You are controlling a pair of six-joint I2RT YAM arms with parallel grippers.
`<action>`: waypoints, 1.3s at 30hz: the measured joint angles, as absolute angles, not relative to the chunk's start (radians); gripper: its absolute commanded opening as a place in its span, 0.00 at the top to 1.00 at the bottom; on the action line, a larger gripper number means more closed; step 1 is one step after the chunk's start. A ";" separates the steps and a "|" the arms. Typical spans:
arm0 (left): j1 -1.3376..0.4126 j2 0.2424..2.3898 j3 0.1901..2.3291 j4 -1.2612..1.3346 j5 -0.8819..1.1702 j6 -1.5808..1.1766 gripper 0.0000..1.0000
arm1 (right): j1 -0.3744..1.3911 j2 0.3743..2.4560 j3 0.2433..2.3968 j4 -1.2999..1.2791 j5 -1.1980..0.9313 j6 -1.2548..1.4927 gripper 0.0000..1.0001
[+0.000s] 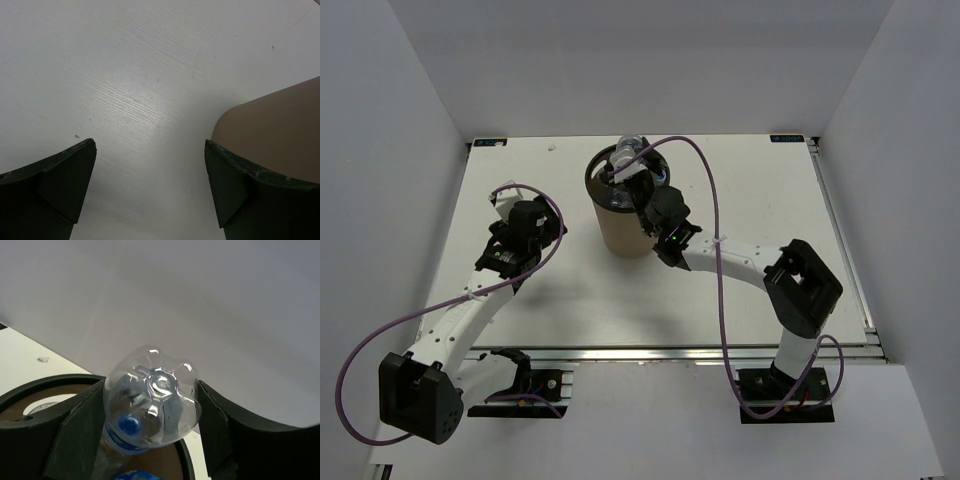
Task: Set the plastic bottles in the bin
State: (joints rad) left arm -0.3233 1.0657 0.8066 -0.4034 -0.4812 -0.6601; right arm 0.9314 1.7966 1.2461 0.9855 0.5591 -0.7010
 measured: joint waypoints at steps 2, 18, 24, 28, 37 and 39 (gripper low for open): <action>-0.323 1.066 0.807 -0.403 -0.481 -0.662 0.02 | 0.931 1.776 1.235 0.958 0.560 -0.665 0.15; -0.323 1.083 0.812 -0.410 -0.479 -0.664 0.02 | 0.932 1.571 1.191 0.594 0.431 -0.395 0.11; -0.323 1.104 0.851 -0.412 -0.479 -0.663 0.02 | 0.932 1.521 1.294 0.512 0.408 -0.342 0.11; -0.323 1.106 0.868 -0.414 -0.480 -0.662 0.02 | 0.922 1.466 1.340 0.425 0.434 -0.258 0.11; -0.323 1.106 0.879 -0.406 -0.486 -0.662 0.02 | 0.616 1.125 1.024 0.178 0.503 0.179 0.11; -0.323 1.107 0.879 -0.395 -0.486 -0.662 0.02 | 0.603 1.026 0.886 0.142 0.564 0.262 0.11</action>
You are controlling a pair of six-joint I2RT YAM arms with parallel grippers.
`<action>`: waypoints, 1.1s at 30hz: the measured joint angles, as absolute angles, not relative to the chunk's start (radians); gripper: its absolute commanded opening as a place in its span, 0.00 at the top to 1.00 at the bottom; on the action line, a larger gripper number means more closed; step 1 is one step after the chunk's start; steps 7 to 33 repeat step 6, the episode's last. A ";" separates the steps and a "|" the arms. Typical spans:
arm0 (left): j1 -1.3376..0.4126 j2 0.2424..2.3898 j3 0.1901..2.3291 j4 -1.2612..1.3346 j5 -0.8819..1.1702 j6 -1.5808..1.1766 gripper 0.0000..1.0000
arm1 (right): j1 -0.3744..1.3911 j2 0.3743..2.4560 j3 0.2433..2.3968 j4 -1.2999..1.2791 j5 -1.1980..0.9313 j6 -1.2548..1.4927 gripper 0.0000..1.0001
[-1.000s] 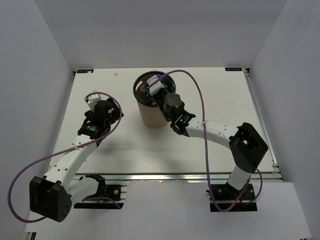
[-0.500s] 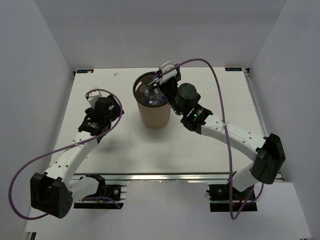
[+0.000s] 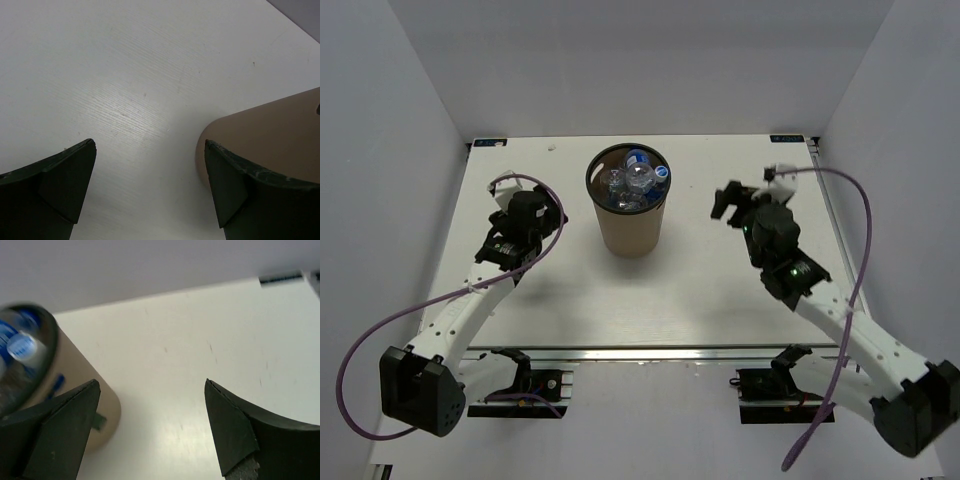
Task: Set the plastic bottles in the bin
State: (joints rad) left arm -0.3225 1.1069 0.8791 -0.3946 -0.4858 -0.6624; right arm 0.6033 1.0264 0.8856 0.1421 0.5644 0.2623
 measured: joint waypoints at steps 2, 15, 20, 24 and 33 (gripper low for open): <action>-0.323 1.108 0.879 -0.379 -0.485 -0.663 0.02 | 0.611 0.923 0.749 0.090 0.601 0.325 0.11; -0.322 1.130 0.884 -0.372 -0.484 -0.678 0.02 | 0.612 0.844 0.658 0.020 0.654 0.384 0.11; -0.322 1.130 0.884 -0.372 -0.484 -0.678 0.02 | 0.612 0.844 0.658 0.020 0.654 0.384 0.11; -0.322 1.130 0.884 -0.372 -0.484 -0.678 0.02 | 0.612 0.844 0.658 0.020 0.654 0.384 0.11; -0.322 1.130 0.884 -0.372 -0.484 -0.678 0.02 | 0.612 0.844 0.658 0.020 0.654 0.384 0.11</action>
